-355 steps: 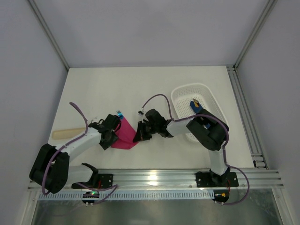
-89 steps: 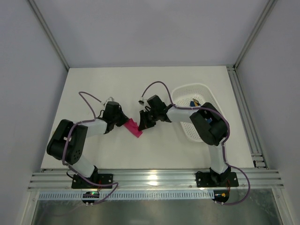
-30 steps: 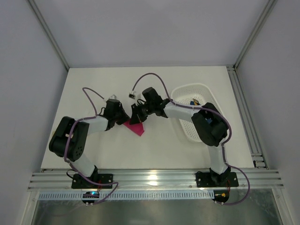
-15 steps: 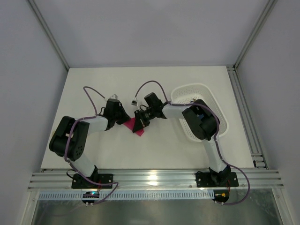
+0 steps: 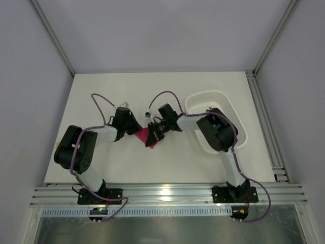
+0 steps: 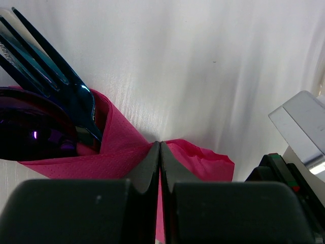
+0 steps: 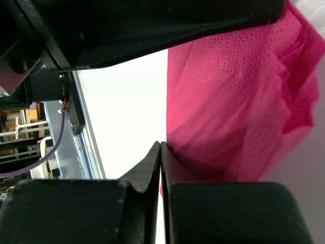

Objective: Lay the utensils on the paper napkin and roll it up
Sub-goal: Roll the napkin at the center of the board.

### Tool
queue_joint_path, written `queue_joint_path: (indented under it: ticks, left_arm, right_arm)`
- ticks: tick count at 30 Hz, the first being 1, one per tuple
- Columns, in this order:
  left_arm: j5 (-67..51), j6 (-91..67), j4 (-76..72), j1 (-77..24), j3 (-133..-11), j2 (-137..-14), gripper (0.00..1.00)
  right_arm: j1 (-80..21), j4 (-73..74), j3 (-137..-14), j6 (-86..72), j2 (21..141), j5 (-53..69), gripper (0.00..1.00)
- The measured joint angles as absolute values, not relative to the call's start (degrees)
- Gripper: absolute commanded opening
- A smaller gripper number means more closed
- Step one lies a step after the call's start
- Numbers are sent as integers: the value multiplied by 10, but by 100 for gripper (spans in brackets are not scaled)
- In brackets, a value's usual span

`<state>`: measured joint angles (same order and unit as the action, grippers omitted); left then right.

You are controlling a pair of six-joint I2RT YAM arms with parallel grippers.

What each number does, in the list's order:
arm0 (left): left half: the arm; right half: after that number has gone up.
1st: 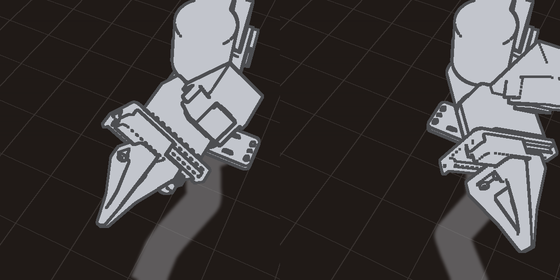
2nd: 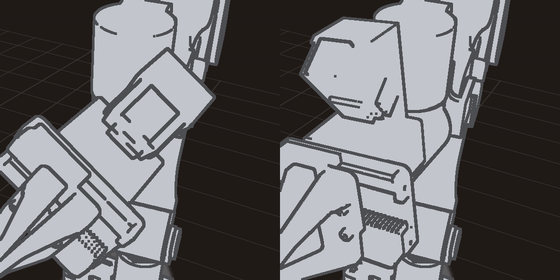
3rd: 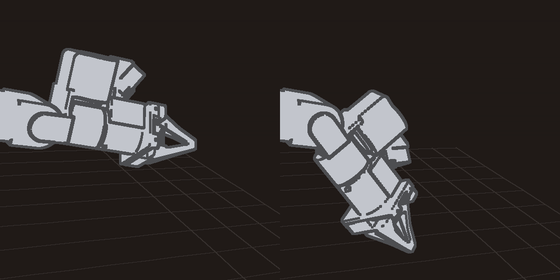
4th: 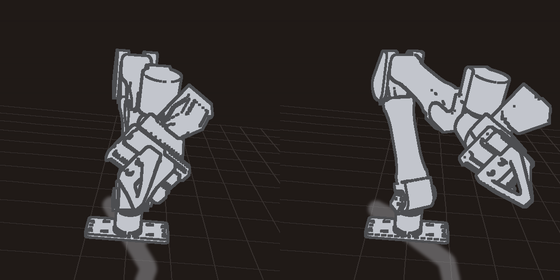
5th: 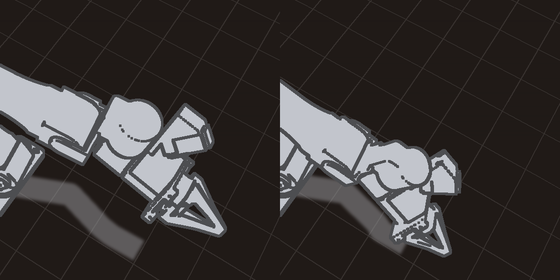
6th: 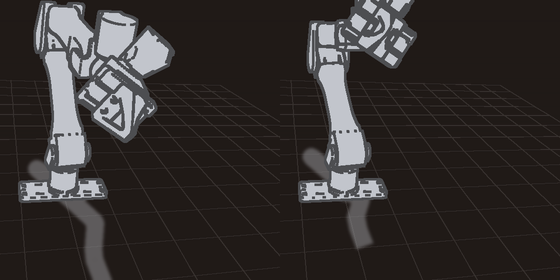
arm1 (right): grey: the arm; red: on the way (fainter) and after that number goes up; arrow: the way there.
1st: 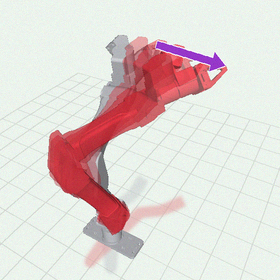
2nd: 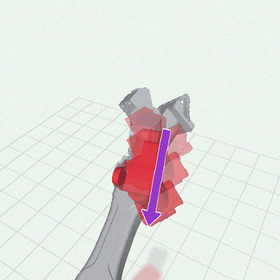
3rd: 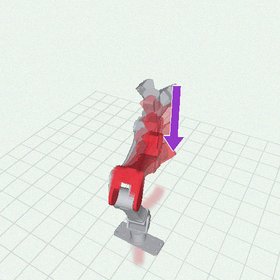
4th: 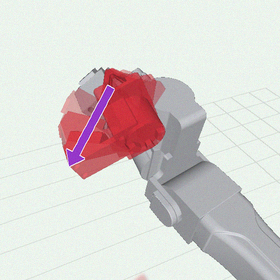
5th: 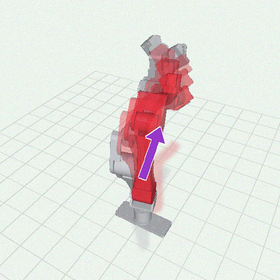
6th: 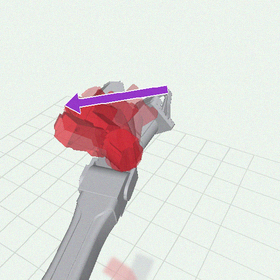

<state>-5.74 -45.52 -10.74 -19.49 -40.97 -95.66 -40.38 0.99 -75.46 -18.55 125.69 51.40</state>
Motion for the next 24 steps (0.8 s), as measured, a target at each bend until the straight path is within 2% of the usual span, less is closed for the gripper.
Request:
queue_joint_path:
  ticks: [14, 16, 17, 18, 24]
  left_arm:
    - [-73, -443, -119, -195, -404, -957, 0]
    - [-78, -441, -124, -195, -402, -957, 4]
    - [-81, -439, -126, -195, -401, -956, 12]
    - [-84, -437, -132, -195, -399, -956, 15]
    - [-93, -424, -158, -196, -377, -937, 22]
  right_arm:
    - [-397, -98, -696, -290, 1255, 525, 4]
    - [-396, -114, -685, -306, 1254, 525, 4]
    - [-396, -122, -681, -314, 1253, 525, 4]
    - [-396, -128, -677, -320, 1253, 524, 4]
    - [-396, -157, -663, -355, 1252, 522, 4]
